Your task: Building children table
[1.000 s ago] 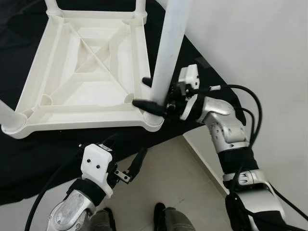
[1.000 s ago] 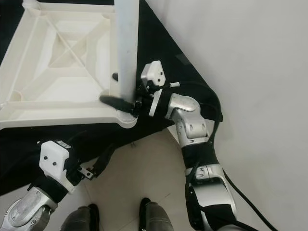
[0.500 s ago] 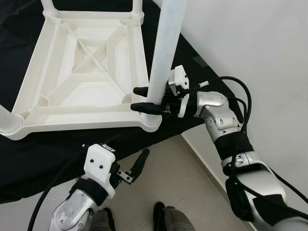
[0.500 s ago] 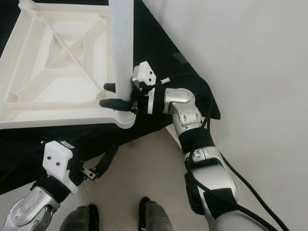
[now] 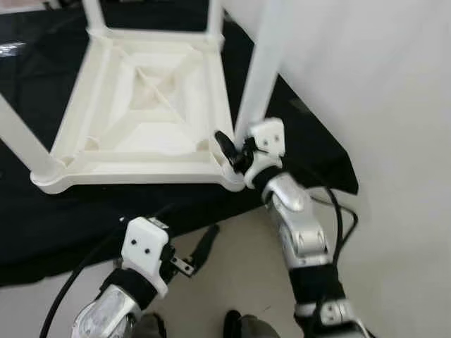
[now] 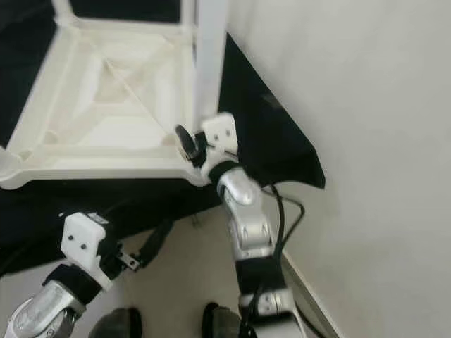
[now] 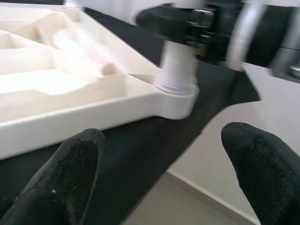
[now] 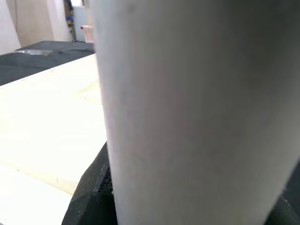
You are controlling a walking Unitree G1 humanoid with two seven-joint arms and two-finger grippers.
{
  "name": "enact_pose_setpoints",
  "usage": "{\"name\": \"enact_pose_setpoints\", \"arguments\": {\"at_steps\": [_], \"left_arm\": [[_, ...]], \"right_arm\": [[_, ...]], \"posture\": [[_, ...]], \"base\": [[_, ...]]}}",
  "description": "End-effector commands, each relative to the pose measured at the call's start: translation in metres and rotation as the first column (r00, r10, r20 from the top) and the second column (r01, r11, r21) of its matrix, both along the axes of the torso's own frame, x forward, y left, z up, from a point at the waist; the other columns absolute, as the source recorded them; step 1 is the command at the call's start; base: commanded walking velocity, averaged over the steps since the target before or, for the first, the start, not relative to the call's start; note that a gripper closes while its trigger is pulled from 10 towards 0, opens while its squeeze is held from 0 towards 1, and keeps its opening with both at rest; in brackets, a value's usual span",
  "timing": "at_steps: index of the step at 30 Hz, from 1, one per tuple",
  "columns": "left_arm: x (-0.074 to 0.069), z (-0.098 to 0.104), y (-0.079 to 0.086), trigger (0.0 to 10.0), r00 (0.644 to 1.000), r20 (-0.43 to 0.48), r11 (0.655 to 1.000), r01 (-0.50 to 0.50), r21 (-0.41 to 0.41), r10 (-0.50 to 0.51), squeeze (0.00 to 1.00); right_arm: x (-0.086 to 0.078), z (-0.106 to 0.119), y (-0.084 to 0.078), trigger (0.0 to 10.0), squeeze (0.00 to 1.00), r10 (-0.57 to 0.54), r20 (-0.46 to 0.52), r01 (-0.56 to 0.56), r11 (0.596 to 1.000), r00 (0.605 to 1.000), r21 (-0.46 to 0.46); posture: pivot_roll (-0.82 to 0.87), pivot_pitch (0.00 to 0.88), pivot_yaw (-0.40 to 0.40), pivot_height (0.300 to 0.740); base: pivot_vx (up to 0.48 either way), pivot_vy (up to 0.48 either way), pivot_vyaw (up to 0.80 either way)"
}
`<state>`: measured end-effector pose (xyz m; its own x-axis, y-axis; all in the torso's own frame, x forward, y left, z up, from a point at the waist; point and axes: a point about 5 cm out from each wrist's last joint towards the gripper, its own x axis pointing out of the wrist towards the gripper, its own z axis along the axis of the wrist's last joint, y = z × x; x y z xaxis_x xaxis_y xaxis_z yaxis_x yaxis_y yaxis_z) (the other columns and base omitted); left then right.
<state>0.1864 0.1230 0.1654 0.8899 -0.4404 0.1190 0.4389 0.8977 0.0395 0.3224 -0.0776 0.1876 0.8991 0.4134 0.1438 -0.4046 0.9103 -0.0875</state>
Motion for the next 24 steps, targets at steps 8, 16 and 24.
{"name": "enact_pose_setpoints", "arguments": {"at_steps": [8,16,24], "left_arm": [[0.004,-0.001,0.0,10.0,1.0,-0.009,1.0,-0.001,-0.004,0.001,0.0],[0.005,-0.001,-0.003,10.0,1.0,-0.007,1.0,0.011,-0.008,-0.011,0.0],[0.005,-0.001,-0.004,10.0,1.0,-0.005,1.0,0.008,-0.011,-0.008,0.0]], "right_arm": [[0.0,-0.021,0.044,10.0,0.06,0.235,-0.116,-0.244,0.966,0.965,-0.079],[0.003,0.016,0.047,10.0,0.0,0.639,-0.02,-0.639,0.768,0.769,-0.052],[0.01,0.046,0.034,10.0,0.0,0.883,-0.034,-0.867,0.452,0.468,-0.209]], "posture": [[0.1,0.24,-0.131,0.74],[0.09,0.238,-0.131,0.74],[0.1,0.24,-0.137,0.74]], "base": [[0.0,0.0,0.0],[0.0,0.0,0.0],[0.0,0.0,0.0]]}}
